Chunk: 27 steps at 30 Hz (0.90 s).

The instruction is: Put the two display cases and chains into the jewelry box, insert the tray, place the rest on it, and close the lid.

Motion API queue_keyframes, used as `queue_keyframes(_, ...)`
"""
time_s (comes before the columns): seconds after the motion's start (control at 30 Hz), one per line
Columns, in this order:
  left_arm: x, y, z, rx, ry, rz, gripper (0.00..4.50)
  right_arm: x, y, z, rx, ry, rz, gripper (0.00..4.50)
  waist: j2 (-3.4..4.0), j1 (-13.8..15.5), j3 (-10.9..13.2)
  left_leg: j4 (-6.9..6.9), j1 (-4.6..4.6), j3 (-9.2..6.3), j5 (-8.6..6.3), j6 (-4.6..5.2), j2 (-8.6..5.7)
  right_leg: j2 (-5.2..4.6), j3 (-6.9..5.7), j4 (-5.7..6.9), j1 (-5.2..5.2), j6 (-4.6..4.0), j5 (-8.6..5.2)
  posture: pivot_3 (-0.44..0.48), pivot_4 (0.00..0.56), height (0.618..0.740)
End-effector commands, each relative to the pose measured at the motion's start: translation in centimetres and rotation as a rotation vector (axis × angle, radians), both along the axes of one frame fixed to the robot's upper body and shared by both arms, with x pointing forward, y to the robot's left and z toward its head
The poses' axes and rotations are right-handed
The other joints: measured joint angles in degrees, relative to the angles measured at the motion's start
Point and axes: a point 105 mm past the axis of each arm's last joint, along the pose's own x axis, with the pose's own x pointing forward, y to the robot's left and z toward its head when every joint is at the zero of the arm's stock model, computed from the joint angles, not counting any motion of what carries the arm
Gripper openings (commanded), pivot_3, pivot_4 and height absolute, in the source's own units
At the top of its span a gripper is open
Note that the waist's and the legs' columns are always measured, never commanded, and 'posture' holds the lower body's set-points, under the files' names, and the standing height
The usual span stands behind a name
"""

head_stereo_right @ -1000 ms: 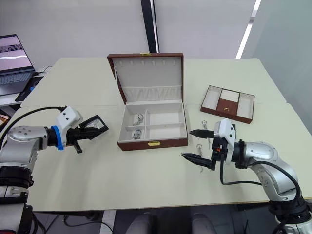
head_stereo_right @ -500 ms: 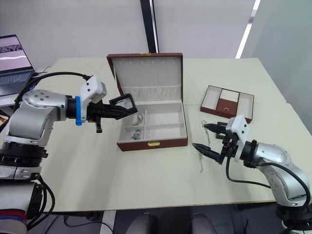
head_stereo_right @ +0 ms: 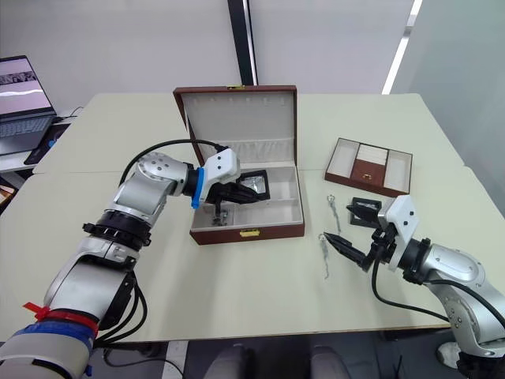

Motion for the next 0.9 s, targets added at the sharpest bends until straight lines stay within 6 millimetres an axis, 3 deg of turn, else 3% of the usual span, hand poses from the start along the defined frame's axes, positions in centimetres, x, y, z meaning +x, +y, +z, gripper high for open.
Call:
queue_keyframes(0.03, 0.9, -0.6, 0.8, 0.02, -0.078, -0.009, 0.03, -0.4, 0.1, 1.2, 0.007, -0.059, -0.005, 4.5, 0.0, 0.0, 0.0, 0.0, -0.01, 0.01, 0.0, 0.0, 0.0, 0.0, 0.01, 0.0, -0.02, 0.0, 0.0, 0.0, 0.15, 0.74)
queue_keyframes(0.9, 2.1, -1.1, -0.1, 0.03, -0.111, 0.002, 0.03, -0.8, 0.1, 1.1, 0.017, -0.055, -0.026, 4.5, 0.0, 0.0, 0.0, 0.05, -0.19, -0.01, 0.06, 0.03, -0.01, 0.0, -0.05, 0.08, -0.2, 0.0, 0.0, 0.0, 0.15, 0.74)
